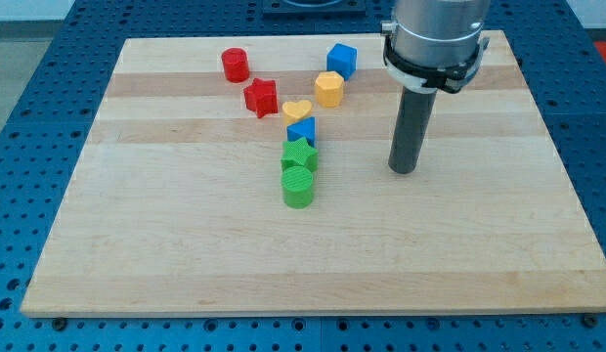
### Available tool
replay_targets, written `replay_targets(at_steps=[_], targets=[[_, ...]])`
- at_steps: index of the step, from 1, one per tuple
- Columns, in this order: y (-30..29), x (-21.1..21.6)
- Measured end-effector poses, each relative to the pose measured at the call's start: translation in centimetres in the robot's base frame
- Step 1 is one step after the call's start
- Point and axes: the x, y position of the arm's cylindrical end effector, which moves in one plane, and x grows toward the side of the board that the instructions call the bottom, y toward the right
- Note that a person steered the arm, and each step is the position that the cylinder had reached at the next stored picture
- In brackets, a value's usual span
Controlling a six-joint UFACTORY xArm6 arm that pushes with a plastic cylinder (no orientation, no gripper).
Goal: Place arm on parallel right to yellow hexagon
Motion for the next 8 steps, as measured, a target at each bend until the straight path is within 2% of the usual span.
replay_targets(at_steps=[1, 2, 5, 6, 7, 8], targets=[[0.0, 0.0], [-0.1, -5.0], [0.2, -7.9], [0.3, -12.5], [0.3, -13.2], [-0.4, -17.5]])
